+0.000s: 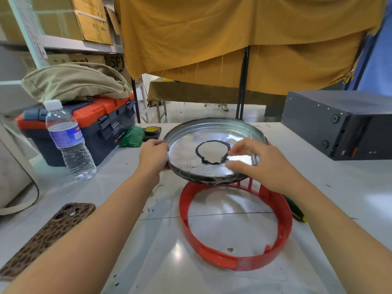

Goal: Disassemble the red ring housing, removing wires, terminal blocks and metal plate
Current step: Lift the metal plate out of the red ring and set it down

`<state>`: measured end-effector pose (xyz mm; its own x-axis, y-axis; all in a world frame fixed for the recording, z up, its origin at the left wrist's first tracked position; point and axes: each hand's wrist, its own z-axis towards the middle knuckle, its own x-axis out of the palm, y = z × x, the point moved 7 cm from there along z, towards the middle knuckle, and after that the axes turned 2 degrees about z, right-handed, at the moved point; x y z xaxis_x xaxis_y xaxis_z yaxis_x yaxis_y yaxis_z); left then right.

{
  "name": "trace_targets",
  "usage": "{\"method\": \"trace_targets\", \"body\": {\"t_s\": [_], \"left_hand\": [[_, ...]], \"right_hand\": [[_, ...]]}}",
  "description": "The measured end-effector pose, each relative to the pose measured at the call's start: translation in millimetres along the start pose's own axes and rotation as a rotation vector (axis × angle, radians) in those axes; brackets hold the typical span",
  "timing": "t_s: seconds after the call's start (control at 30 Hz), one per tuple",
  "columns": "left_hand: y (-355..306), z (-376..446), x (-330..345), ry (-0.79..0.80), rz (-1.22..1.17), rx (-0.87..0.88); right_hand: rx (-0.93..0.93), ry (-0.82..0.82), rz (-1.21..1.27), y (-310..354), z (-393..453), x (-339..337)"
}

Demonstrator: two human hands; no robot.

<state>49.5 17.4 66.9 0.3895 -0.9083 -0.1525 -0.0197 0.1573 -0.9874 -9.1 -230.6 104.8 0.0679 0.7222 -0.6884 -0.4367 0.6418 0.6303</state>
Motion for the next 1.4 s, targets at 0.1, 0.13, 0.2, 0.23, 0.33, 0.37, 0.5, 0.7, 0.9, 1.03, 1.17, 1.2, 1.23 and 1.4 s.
{"method": "trace_targets", "body": {"t_s": [0.1,0.13,0.2,0.23,0.33,0.37,0.5,0.7,0.9,1.03,1.17,1.2,1.23,1.4], "left_hand": [[2,9,13,-0.017,-0.023,-0.016],[3,11,18,-0.016,-0.024,-0.021],[4,16,27,-0.014,-0.034,-0.034],[5,19,32,-0.010,-0.047,-0.046],[7,24,49,0.052,-0.146,-0.110],[8,24,54,0.092,-0.199,-0.138],[8,25,75,0.335,-0.370,-0.153],[28,13,78,0.504,0.080,-0.006],[54,-7,87,0.694,0.174,-0.058],[58,-7,86,0.675,0.159,-0.049],[60,-9,86,0.703,0.101,-0.057],[61,-9,85,0.708,0.082,-0.063],[62,-9,85,0.716,0.064,-0.073],[66,-9,82,0.727,-0.009,-0.112]], "right_hand": [[-0.049,0.033,-0.119,-1,8,1],[-0.071,0.048,-0.119,-1,10,1],[-0.105,0.111,-0.097,-3,13,4],[-0.123,0.135,-0.136,-4,15,6],[-0.195,0.071,-0.312,-11,24,7],[-0.211,0.032,-0.344,-13,27,5],[-0.237,-0.056,-0.364,-23,35,1],[-0.129,-0.039,-0.283,-58,65,-6],[-0.039,0.020,-0.249,-91,93,11],[-0.008,0.101,-0.256,-107,105,30],[0.011,0.165,-0.283,-117,111,44],[0.014,0.183,-0.292,-120,112,48],[0.016,0.204,-0.299,-122,113,51],[0.022,0.316,-0.318,-127,114,68]]}}
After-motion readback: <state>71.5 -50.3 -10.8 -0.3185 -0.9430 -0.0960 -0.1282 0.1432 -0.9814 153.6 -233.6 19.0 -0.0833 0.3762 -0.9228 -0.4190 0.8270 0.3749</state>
